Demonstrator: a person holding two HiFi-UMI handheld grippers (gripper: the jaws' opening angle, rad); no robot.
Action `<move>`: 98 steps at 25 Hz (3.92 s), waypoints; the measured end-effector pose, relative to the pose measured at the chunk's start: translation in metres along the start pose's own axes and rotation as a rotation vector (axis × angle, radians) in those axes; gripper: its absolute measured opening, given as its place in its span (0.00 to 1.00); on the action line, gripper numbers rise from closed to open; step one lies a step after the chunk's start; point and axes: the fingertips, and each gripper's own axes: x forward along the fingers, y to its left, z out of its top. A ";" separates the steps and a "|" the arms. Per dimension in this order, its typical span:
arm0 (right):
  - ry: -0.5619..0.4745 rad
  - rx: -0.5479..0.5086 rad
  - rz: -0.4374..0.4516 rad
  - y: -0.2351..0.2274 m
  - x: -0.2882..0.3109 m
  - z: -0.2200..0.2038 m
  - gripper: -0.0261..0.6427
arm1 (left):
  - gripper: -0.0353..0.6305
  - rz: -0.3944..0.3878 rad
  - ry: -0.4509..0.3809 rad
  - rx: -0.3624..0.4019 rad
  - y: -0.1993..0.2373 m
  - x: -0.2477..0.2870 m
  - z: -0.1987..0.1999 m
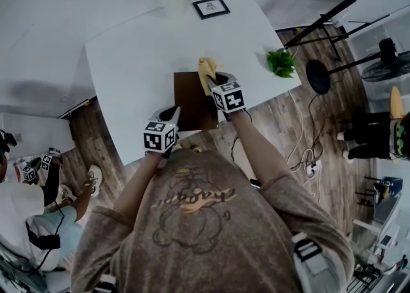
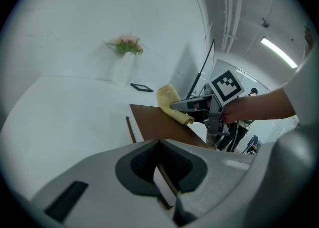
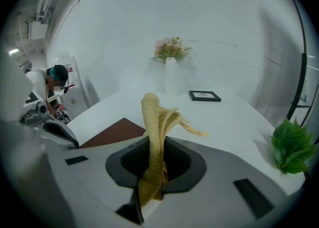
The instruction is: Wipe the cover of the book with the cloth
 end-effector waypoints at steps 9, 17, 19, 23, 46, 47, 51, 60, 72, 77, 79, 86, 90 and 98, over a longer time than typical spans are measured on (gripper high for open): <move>-0.049 0.080 -0.031 -0.008 -0.039 0.019 0.14 | 0.06 -0.007 0.016 -0.051 0.001 -0.002 0.000; -0.083 0.052 0.195 0.090 -0.032 0.037 0.14 | 0.06 -0.006 0.032 -0.043 -0.005 -0.006 -0.005; -0.069 0.036 0.222 0.108 -0.027 0.034 0.14 | 0.06 -0.005 0.035 -0.044 -0.007 -0.009 -0.008; -0.036 0.030 0.238 0.124 -0.014 0.023 0.14 | 0.06 -0.002 0.038 -0.042 -0.007 -0.013 -0.012; 0.039 0.029 0.158 0.083 -0.005 -0.012 0.14 | 0.06 0.011 0.023 -0.039 -0.007 -0.013 -0.013; 0.039 0.037 0.148 0.078 -0.007 -0.014 0.14 | 0.06 0.011 0.024 -0.037 -0.007 -0.013 -0.013; 0.034 0.064 0.116 0.058 -0.015 -0.022 0.14 | 0.06 0.015 0.019 -0.037 -0.007 -0.014 -0.014; 0.001 0.169 0.011 0.005 -0.043 -0.029 0.14 | 0.06 0.030 0.009 -0.084 -0.006 -0.013 -0.012; -0.048 0.193 0.173 0.052 -0.063 -0.005 0.14 | 0.06 0.013 -0.013 -0.104 -0.015 -0.022 -0.006; -0.038 0.154 0.265 0.098 -0.052 -0.002 0.14 | 0.06 0.025 -0.006 -0.110 -0.012 -0.027 -0.010; -0.025 0.137 0.293 0.113 -0.047 -0.003 0.14 | 0.06 0.027 -0.002 -0.117 -0.011 -0.028 -0.012; 0.040 0.073 0.326 0.148 -0.029 -0.019 0.14 | 0.06 0.012 0.010 -0.130 -0.010 -0.030 -0.018; 0.050 0.076 0.302 0.148 -0.022 -0.026 0.14 | 0.06 0.002 0.024 -0.123 -0.012 -0.028 -0.021; 0.054 0.039 0.259 0.130 -0.024 -0.034 0.14 | 0.06 -0.012 0.036 -0.125 -0.011 -0.024 -0.025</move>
